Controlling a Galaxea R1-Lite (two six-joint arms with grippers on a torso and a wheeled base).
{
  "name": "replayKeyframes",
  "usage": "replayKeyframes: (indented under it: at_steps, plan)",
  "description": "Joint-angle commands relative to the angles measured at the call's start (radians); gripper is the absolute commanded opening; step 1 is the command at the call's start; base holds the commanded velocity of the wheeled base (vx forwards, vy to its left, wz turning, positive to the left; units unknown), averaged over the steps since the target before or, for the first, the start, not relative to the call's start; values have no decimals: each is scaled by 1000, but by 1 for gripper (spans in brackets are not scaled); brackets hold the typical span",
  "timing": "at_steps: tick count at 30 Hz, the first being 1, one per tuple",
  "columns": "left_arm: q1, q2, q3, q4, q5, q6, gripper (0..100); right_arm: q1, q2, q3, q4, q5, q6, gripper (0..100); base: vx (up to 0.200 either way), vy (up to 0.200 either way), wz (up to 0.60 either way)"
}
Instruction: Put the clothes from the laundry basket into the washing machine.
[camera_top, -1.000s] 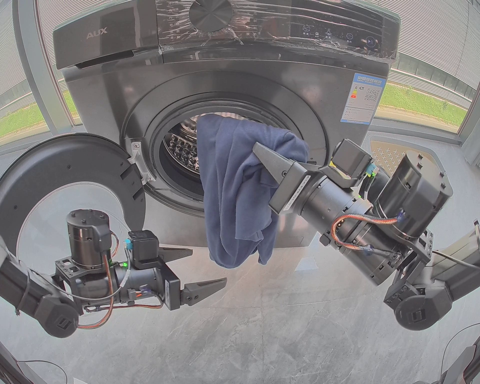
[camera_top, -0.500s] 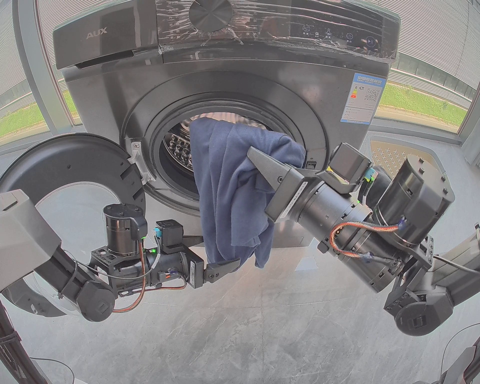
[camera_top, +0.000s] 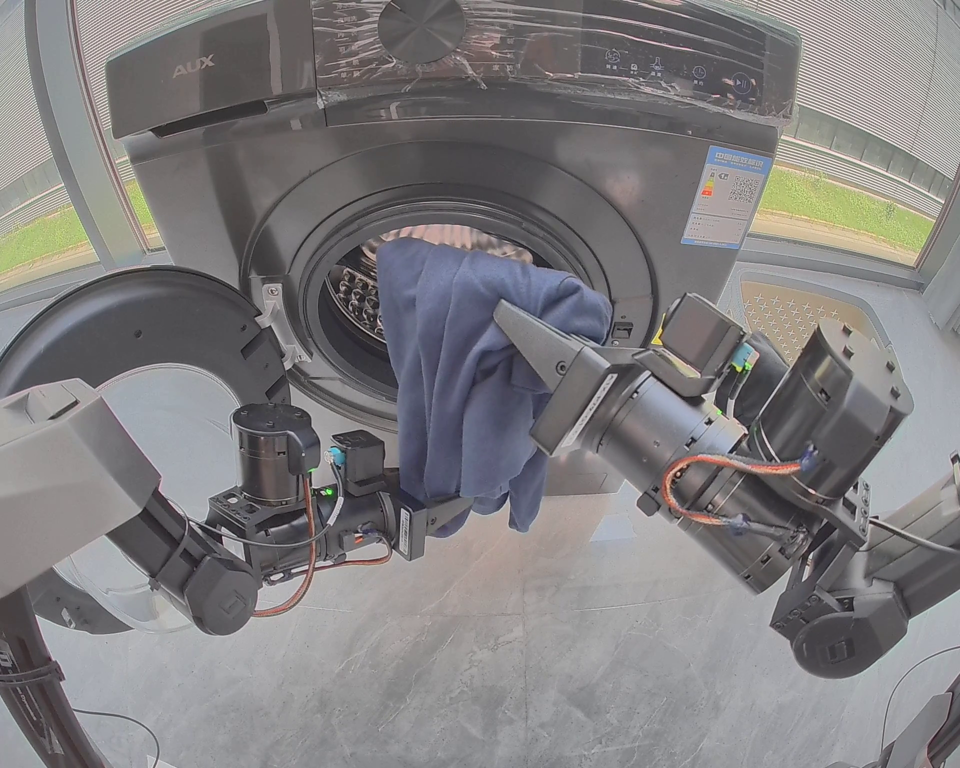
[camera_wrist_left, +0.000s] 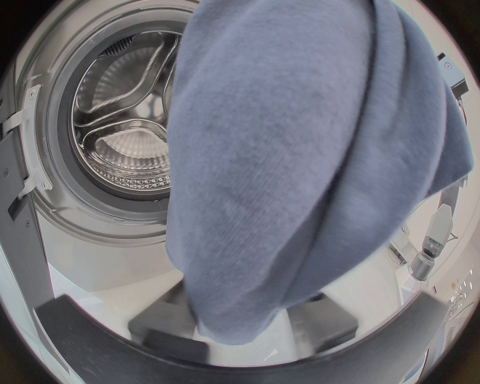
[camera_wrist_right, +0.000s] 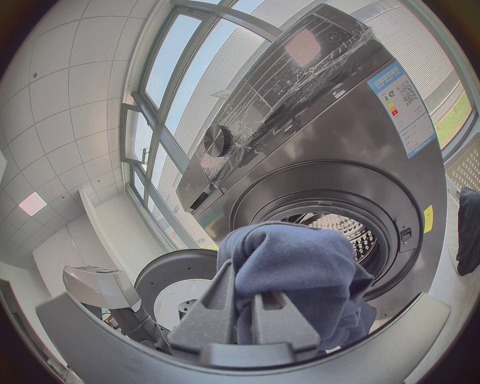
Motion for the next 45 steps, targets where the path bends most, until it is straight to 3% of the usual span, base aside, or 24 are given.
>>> replayKeyframes:
  at_steps: [1, 15, 16, 18, 25, 28, 31, 34, 45]
  plan:
    - [-9, -7, 25, -22, 1, 0, 0, 0, -3, 4, 0, 0, 0, 0, 0, 0, 0]
    - [-75, -155, 427, -449, 1, -1, 0, -23, 27, 61, 0, 5, -25, 0, 0, 0, 0]
    - [-76, -163, 441, -467, 1, -1, 0, -23, 29, 65, 0, 5, -25, 100, 0, 0, 0]
    - [-79, -201, 478, -518, 1, 0, 0, -27, 32, 70, -2, 5, -28, 100, 0, 0, 0]
    - [-87, -341, 444, -518, 1, -6, 0, -45, 37, 157, 7, 6, -42, 100, 0, 0, 0]
    - [-88, -386, 410, -516, 3, -49, 0, -54, 75, 211, 0, 6, -71, 100, 0, 0, 0]
    - [-87, -382, 381, -516, 18, -69, 0, -53, 80, 220, 0, 6, -78, 100, 0, 0, 0]
    - [-87, -375, 368, -516, 36, -72, 0, -56, 83, 228, 0, 9, -85, 100, 0, 0, 0]
    - [-87, -387, 352, -518, 35, -81, 0, -73, 83, 278, 0, 15, -106, 100, 0, 0, 0]
